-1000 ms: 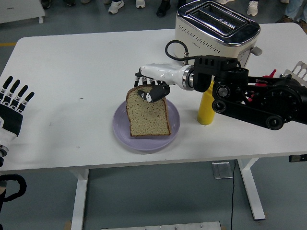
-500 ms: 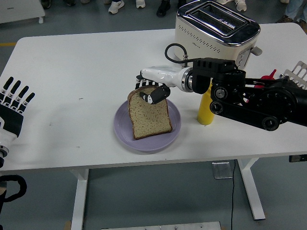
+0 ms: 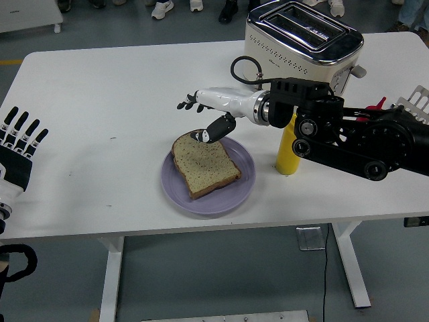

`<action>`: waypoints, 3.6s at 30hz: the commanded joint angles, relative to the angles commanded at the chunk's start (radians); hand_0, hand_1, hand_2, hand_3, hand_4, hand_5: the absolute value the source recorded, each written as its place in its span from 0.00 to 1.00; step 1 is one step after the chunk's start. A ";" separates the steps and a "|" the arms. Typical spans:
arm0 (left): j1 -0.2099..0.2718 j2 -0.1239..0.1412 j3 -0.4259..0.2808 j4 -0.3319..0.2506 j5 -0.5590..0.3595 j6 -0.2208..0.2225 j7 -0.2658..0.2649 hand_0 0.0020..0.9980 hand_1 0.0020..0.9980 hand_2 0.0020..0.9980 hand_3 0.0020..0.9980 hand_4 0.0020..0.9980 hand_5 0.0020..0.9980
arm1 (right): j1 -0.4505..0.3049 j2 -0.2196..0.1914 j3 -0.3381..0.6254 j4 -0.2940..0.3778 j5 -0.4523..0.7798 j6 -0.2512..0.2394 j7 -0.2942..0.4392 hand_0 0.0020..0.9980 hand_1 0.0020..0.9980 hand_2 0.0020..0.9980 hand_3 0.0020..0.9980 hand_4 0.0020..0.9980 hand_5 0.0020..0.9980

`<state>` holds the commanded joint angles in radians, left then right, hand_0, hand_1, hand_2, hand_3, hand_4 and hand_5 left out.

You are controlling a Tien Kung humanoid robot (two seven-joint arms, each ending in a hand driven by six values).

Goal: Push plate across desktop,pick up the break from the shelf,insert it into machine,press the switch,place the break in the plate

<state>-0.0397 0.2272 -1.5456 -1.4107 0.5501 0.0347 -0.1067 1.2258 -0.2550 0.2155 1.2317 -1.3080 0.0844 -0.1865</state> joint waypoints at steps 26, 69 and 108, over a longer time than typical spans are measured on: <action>0.004 0.005 0.002 -0.002 0.001 0.000 0.000 0.80 0.85 0.91 0.86 0.62 1.00 | -0.121 -0.195 0.544 0.258 0.177 -0.253 0.097 0.82 0.80 0.80 0.81 0.50 0.33; 0.014 0.000 -0.012 -0.010 0.004 -0.001 -0.001 0.80 0.85 0.91 0.86 0.62 1.00 | -1.115 -0.113 1.671 0.229 1.021 -0.139 0.176 0.82 0.78 0.79 0.78 0.44 0.46; 0.002 0.000 -0.004 -0.003 0.001 -0.002 0.000 0.79 0.85 0.91 0.86 0.62 1.00 | -1.212 0.025 1.747 0.210 0.987 -0.068 0.145 0.82 0.77 0.78 0.76 0.43 0.51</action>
<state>-0.0380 0.2273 -1.5497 -1.4135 0.5508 0.0329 -0.1064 0.0135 -0.2303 1.9628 1.4417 -0.3213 0.0167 -0.0420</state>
